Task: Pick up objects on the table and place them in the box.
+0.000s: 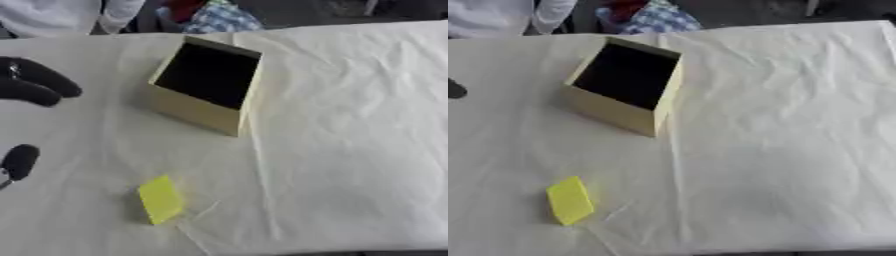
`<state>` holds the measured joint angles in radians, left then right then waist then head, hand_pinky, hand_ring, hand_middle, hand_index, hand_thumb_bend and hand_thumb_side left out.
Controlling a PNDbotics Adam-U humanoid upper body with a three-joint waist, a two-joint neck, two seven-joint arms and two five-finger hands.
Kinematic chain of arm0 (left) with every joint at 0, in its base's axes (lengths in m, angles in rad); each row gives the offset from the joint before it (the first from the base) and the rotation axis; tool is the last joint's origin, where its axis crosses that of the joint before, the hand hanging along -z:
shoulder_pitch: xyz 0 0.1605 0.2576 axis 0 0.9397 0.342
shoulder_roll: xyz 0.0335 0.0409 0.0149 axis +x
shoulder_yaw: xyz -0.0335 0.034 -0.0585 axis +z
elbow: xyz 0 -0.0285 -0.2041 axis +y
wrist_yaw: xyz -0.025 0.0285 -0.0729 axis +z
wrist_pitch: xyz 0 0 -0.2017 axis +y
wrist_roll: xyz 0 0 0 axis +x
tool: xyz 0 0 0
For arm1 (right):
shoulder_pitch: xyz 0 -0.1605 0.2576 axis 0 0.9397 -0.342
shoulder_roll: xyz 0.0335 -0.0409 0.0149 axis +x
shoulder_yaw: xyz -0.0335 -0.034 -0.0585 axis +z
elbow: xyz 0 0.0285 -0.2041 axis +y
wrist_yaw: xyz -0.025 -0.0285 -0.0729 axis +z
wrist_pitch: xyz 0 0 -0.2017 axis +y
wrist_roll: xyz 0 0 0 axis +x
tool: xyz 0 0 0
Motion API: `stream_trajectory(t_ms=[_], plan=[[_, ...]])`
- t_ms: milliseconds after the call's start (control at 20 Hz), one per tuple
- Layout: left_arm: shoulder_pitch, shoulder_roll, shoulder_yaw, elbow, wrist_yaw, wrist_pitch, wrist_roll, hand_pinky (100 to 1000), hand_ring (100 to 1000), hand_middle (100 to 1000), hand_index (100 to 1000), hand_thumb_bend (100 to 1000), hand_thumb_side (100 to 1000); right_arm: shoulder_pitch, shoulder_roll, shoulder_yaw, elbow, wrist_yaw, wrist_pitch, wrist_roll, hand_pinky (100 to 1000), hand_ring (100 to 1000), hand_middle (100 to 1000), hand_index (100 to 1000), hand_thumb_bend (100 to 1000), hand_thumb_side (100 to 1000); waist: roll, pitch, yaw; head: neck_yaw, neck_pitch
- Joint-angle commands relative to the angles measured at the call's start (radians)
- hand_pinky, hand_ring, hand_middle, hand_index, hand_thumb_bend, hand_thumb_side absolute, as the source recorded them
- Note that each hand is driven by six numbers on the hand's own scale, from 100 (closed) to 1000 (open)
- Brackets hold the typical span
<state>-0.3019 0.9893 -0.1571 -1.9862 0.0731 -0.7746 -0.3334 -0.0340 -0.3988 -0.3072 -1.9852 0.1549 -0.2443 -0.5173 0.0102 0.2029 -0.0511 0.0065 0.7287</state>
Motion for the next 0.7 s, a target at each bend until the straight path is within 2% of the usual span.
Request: stream_trajectory(t_ms=[50, 450, 550, 700], plan=[[-0.028, 0.046, -0.016, -0.014, -0.038, -0.11, -0.138, 735, 812, 813, 910, 100, 248, -0.002, -0.03, -0.003, -0.015, -0.005, -0.001, 0.005, 595, 675, 518, 696, 100, 871, -0.001, -0.015, -0.003, 0.002, 0.005], [-0.092, 0.059, -0.074, -0.014, -0.122, -0.065, -0.193, 790, 853, 843, 888, 100, 245, -0.004, -0.032, 0.0, -0.015, -0.009, -0.001, 0.009, 595, 675, 517, 696, 100, 871, 0.002, -0.017, -0.007, 0.001, 0.007], [-0.109, 0.059, -0.09, -0.014, -0.138, -0.059, -0.204, 796, 859, 850, 890, 100, 293, -0.004, -0.033, 0.001, -0.015, -0.01, -0.001, 0.01, 595, 675, 517, 696, 100, 870, 0.002, -0.017, -0.008, 0.001, 0.007], [-0.136, 0.057, -0.113, -0.014, -0.159, -0.055, -0.222, 815, 877, 870, 915, 100, 319, -0.005, -0.034, 0.003, -0.015, -0.011, -0.002, 0.012, 595, 675, 517, 696, 100, 870, 0.002, -0.017, -0.009, -0.004, 0.007]])
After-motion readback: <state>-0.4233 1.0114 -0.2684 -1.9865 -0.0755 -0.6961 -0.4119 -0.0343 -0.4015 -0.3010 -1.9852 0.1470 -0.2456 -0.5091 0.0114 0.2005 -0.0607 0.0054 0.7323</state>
